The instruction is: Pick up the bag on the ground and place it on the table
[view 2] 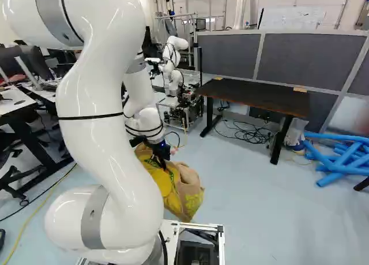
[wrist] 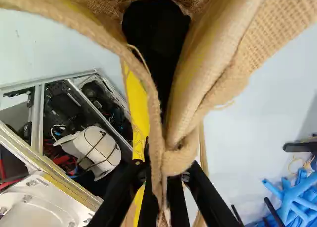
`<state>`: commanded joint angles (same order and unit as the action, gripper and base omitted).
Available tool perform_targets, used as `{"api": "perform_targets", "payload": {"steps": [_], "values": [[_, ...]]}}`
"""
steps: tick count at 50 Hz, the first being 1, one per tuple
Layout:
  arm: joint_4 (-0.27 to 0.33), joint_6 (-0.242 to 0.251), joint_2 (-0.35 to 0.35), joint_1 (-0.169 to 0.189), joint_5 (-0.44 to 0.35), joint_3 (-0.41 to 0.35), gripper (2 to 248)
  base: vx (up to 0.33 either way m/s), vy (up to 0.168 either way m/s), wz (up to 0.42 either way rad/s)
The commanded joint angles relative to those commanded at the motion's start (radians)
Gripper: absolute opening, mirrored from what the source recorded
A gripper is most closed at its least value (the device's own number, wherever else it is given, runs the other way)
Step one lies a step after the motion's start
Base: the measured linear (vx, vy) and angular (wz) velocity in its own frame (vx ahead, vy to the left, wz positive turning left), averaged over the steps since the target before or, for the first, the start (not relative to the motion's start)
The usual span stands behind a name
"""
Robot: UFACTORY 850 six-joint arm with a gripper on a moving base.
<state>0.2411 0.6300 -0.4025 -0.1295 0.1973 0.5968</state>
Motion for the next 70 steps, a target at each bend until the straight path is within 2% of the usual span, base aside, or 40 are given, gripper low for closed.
{"api": "perform_targets", "payload": {"steps": [14, 37, 70], "values": [[-0.017, 0.000, 0.055, 0.030, 0.040, 0.002, 22, 0.000, 0.000, 0.000], [-0.050, 0.000, 0.127, 0.075, 0.151, 0.029, 22, 0.000, 0.000, 0.000], [-0.107, 0.000, 0.210, 0.115, 0.286, 0.089, 22, 0.000, 0.000, 0.000]]}}
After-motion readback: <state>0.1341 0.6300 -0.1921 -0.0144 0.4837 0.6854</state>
